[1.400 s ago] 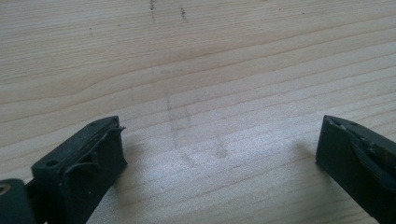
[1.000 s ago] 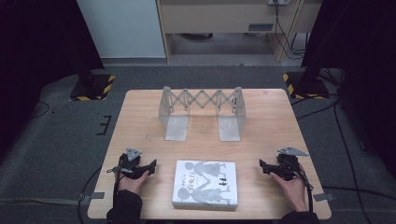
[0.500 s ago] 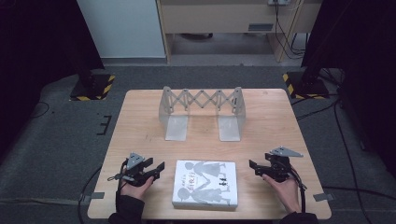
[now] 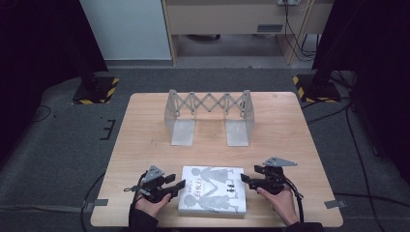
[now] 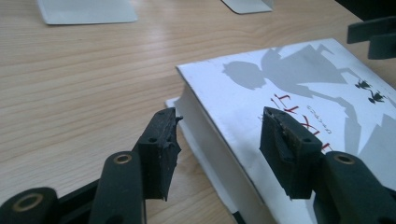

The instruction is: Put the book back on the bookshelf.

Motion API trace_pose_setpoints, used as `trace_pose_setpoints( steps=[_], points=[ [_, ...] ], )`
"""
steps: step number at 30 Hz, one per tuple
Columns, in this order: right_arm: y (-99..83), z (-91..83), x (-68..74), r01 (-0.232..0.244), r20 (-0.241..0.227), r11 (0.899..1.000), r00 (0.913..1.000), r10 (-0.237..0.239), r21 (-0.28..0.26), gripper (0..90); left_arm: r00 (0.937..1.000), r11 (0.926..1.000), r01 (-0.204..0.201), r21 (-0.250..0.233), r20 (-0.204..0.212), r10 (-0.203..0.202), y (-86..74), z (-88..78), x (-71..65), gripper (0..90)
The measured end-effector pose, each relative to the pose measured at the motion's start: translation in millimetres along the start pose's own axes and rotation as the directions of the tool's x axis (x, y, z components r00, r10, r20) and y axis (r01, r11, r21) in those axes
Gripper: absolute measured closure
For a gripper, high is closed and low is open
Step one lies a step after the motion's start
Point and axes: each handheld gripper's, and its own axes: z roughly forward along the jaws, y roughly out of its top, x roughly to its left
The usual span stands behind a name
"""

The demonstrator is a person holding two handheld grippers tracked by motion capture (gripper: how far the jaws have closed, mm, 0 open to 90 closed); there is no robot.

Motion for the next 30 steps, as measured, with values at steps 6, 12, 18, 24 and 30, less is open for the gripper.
trace_pose_setpoints(
  steps=[6,12,18,24,30],
  points=[
    [-2.0,9.3,4.8,-0.011,-0.041,1.000,0.9991,0.011,0.017,27.0,0.9997,0.9997,-0.019,0.017,0.016,0.018,0.6,8.7,-4.1,45.9],
    [-5.0,17.7,8.5,-0.023,-0.071,0.999,0.9972,0.026,0.035,26.1,0.9989,0.9999,-0.009,0.014,0.047,0.009,0.9,15.2,-2.8,41.8],
    [-7.3,24.0,13.4,-0.052,-0.112,0.998,0.9921,0.056,0.036,26.6,0.9985,0.9998,0.002,0.020,0.055,-0.003,1.6,17.2,-2.1,40.1],
    [-7.7,24.7,16.2,-0.054,-0.101,0.998,0.9932,0.057,0.031,26.3,0.9985,0.9998,-0.003,0.021,0.055,0.001,1.7,17.1,-2.5,39.9],
    [-10.5,21.4,16.1,-0.069,-0.110,0.996,0.9911,0.074,0.047,26.0,0.9993,0.9998,0.012,0.013,0.035,-0.012,-5.2,12.9,-4.6,32.8]
  ],
)
